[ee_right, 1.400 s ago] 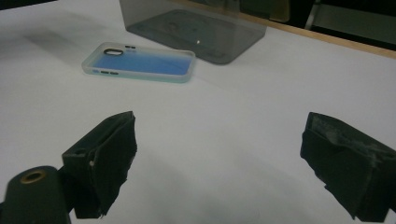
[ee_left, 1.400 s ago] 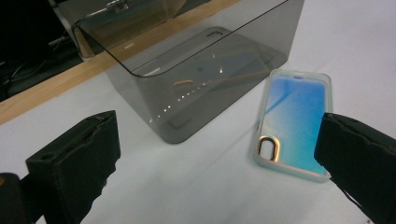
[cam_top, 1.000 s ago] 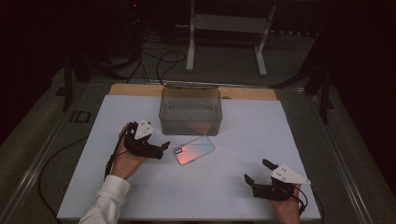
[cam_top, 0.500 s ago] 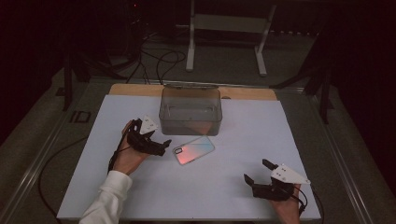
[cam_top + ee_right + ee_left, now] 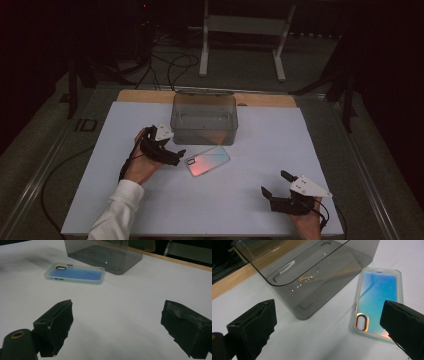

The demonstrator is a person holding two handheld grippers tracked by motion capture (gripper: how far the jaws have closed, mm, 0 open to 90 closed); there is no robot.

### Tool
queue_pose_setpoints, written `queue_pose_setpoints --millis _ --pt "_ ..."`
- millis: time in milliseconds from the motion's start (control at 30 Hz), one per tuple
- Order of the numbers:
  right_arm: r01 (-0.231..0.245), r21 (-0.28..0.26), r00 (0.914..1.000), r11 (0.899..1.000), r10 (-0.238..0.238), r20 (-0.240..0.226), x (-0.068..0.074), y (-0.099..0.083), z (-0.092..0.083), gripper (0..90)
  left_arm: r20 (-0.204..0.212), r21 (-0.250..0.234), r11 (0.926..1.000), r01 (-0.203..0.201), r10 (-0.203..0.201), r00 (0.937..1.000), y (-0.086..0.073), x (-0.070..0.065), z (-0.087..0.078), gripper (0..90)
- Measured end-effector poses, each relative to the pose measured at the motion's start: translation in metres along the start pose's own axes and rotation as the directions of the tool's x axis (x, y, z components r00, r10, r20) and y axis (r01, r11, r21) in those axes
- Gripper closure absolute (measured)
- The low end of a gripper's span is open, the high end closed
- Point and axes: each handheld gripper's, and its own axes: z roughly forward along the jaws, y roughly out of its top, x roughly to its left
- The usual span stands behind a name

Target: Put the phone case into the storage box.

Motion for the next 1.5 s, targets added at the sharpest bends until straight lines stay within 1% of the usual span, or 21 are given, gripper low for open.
queue_pose_setpoints --millis 133,267,567,833,1267,1333,1400,1500 --pt "0.0 0.0 1.0 1.0 0.0 0.0 0.0 0.0 0.0 10.6 0.006 0.013 0.9999 -0.007 0.007 1.0 0.003 0.001 0.003 1.6" --pt "-0.001 0.001 1.0 1.0 0.001 -0.001 0.0 0.0 0.0 10.6 0.007 0.021 0.9998 -0.003 0.003 1.0 0.004 0.001 0.005 1.6" --pt "0.002 0.003 1.0 1.0 -0.002 -0.003 0.0 0.0 0.0 10.6 0.012 0.04 0.9992 -0.009 0.008 0.9999 0.007 0.001 0.01 1.8" --pt "0.0 0.004 1.0 1.0 0.0 -0.001 0.0 0.0 0.001 10.6 0.022 0.056 0.9983 -0.016 0.014 0.9997 0.013 0.001 0.015 1.8" --pt "0.003 0.004 1.0 1.0 -0.003 -0.002 0.0 0.0 0.0 10.6 0.054 0.098 0.9951 -0.015 0.009 0.9985 0.016 -0.001 0.027 2.8" --pt "0.003 0.004 1.0 1.0 -0.003 -0.003 0.0 0.0 0.0 10.6 0.063 0.11 0.9938 -0.017 0.01 0.998 0.017 -0.001 0.029 2.8" --pt "0.005 0.005 1.0 1.0 -0.005 -0.003 0.0 0.0 0.001 10.6 0.066 0.122 0.9921 -0.03 0.022 0.9976 0.017 -0.002 0.031 2.9" --pt "0.007 0.006 1.0 1.0 -0.007 -0.004 0.0 0.0 0.001 10.6 0.075 0.126 0.9916 -0.027 0.017 0.9971 0.017 -0.002 0.032 2.8"
